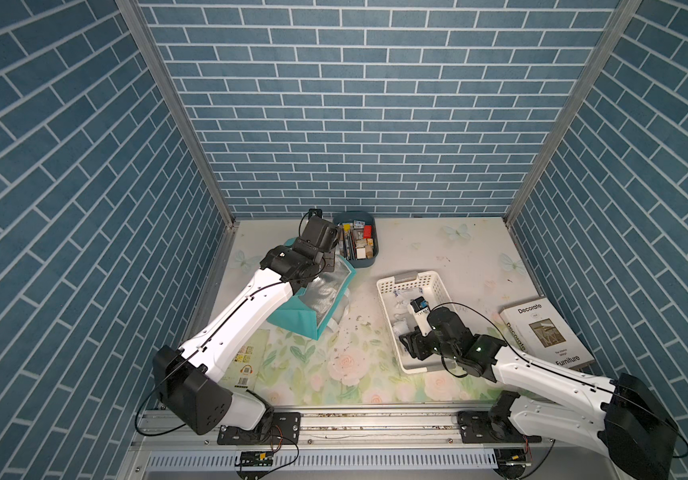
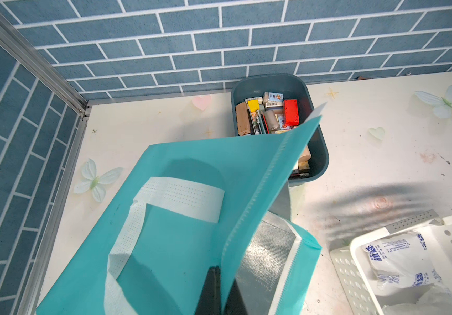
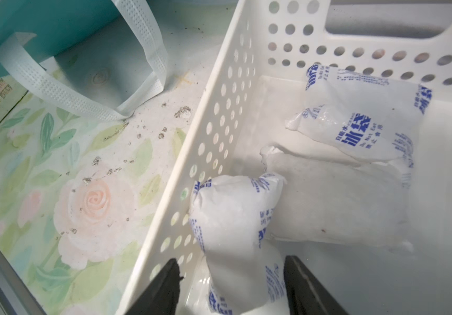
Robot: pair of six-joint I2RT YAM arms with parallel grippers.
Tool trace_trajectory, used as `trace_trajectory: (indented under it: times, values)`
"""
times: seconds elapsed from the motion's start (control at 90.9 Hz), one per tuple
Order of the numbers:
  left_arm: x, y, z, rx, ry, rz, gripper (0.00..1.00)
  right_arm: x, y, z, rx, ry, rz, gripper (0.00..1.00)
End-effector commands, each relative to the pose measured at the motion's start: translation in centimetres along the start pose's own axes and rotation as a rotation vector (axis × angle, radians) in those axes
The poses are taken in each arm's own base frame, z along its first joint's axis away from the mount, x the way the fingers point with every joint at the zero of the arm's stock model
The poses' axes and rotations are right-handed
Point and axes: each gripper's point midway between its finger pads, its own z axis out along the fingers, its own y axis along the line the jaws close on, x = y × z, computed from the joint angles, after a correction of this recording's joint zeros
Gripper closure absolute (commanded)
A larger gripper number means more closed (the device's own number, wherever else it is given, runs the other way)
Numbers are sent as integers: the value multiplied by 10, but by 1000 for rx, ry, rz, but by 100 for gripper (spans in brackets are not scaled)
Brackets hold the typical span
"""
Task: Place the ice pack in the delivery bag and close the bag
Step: Pick up the ice pack from the bin.
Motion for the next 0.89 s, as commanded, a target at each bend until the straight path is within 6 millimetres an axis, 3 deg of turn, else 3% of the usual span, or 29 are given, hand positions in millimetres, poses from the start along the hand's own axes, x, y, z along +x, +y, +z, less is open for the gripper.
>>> trace_trajectory:
  times: [0.0, 0.187, 0.462, 0.616, 0.715, 0.88]
  values:
    - [5, -4, 2, 21, 15, -8, 100, -13, 5, 1, 10, -27, -47, 34]
    - [9, -11, 3, 63, 28, -10, 100, -8, -13, 14, 119, 13, -46, 32]
    - [11, -24, -2, 150, 39, -21, 100, -1, -11, 34, 120, 52, -70, 33]
    - [10, -30, -8, 198, 37, -29, 100, 5, -21, 45, 184, 91, -82, 36]
    - [7, -33, -16, 234, 23, -40, 100, 4, -25, 43, 211, 80, -81, 41]
    - [-3, -45, -34, 346, -6, -76, 100, -10, -31, 30, 246, 1, -72, 61]
